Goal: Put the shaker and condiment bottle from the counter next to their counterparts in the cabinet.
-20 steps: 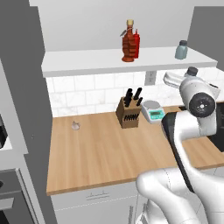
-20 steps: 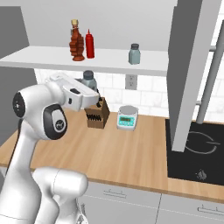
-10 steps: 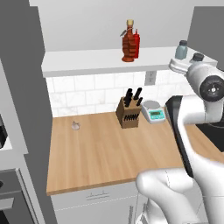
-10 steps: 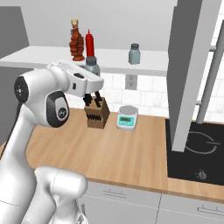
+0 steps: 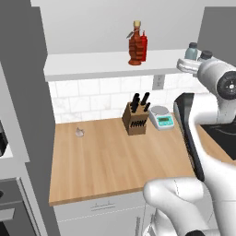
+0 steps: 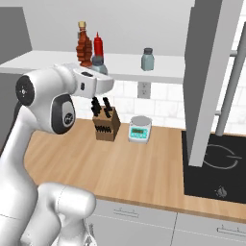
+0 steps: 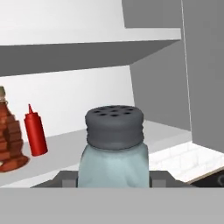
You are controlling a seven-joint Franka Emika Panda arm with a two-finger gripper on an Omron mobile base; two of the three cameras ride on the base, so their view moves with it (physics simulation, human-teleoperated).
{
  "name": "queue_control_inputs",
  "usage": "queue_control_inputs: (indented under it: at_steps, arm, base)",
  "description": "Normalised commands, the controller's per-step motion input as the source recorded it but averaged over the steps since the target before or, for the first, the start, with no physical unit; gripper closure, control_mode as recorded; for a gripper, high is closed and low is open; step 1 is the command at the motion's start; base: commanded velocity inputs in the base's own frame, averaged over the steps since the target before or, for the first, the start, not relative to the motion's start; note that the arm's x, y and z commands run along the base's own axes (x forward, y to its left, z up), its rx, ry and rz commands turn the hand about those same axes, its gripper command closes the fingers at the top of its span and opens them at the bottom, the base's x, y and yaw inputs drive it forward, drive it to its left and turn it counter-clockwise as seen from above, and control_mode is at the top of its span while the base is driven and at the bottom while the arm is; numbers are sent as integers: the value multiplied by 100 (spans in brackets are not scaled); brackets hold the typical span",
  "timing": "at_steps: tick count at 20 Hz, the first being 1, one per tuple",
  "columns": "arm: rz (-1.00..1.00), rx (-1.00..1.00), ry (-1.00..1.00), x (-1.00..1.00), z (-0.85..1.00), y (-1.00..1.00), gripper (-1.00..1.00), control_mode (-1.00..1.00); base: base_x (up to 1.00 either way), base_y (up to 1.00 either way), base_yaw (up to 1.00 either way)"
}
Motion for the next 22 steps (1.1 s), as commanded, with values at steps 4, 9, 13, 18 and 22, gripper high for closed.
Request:
queue_control_inputs:
  at_steps: [4, 9, 13, 18, 22]
  arm:
    - [1, -1, 2, 25, 31, 0, 100, -100]
    - [0, -1, 3, 41, 14, 0, 100, -100]
    - [-1, -5, 0, 25, -7, -5, 100, -100]
    - [0, -8, 0, 27, -3, -15, 100, -100]
    - [0, -8, 0, 18, -3, -18, 100, -100]
  base:
    - [0, 0, 0]
    - [0, 0, 0]
    - [0, 0, 0]
    - [0, 0, 0]
    - [0, 0, 0]
